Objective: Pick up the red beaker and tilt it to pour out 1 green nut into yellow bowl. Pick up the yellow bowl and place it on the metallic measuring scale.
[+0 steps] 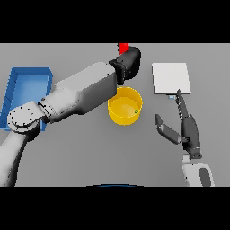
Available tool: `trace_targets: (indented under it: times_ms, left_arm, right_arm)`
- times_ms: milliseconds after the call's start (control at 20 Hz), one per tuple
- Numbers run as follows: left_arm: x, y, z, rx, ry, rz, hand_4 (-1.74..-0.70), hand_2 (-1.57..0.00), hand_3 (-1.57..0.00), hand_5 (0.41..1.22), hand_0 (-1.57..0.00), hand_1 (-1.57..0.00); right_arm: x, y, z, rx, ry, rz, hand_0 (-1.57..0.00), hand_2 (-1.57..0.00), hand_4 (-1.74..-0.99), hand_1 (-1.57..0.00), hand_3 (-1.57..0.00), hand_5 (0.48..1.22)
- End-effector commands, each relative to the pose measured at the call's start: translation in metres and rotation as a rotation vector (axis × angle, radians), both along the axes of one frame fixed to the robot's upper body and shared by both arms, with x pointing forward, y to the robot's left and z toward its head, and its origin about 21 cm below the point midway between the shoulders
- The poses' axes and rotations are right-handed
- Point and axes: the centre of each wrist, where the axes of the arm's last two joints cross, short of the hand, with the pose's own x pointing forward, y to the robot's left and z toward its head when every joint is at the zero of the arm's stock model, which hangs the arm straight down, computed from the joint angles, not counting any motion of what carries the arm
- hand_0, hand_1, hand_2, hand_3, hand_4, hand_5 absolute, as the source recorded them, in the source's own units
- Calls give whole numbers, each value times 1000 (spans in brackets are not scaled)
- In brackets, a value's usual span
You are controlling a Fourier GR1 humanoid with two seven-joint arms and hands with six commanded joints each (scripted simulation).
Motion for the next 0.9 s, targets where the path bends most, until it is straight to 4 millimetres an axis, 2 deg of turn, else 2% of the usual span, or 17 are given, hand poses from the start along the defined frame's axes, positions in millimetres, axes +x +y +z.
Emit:
trace_targets:
  times_ms: [0,100,200,400,500,550,700,800,850]
  left_arm:
    - [6,1,16,-5,-34,-6,-1721,-1571,-1571,1221,-1571,-1571]
    - [17,6,48,-26,-93,13,-1725,-1571,-1571,1221,-1571,-1571]
    - [30,19,82,-113,-135,50,-1731,-1571,-1179,1221,-1571,-1571]
    - [54,57,152,-461,-182,255,-1729,-1571,-1410,1221,-1571,-1571]
    - [63,91,175,-744,-124,388,-1734,-1571,-1468,1221,-1571,-1571]
    - [67,110,184,-897,-104,465,-1735,-1571,-1427,1221,-1571,-1571]
    - [76,176,187,-1240,-69,633,-1738,-1571,-1394,1221,-1571,-1571]
    - [79,213,177,-1447,-43,735,-1739,-1571,-1458,1221,-1571,-1571]
    - [80,237,164,-1541,-24,789,-1739,-1571,-1480,1221,-1571,-1571]
  right_arm:
    - [1,-3,-1,1,3,1,1,1,-1147,1,1,642]
    - [2,-3,0,-6,-4,9,1,1,-1154,1,1,654]
    - [-2,0,1,-18,-26,19,1,1,-1160,1,1,660]
    - [1,1,0,1,-15,29,1,1,-1156,1,1,658]
    - [4,4,0,-37,-18,8,1,1,-1146,1,1,641]
    - [5,4,2,-57,-23,3,1,1,-1140,1,1,637]
    - [10,5,6,-30,-23,20,1,1,-1129,1,1,625]
    - [8,3,2,26,-30,45,1,1,-1093,1,1,623]
    - [11,6,2,42,-24,49,1,1,-1083,1,1,625]
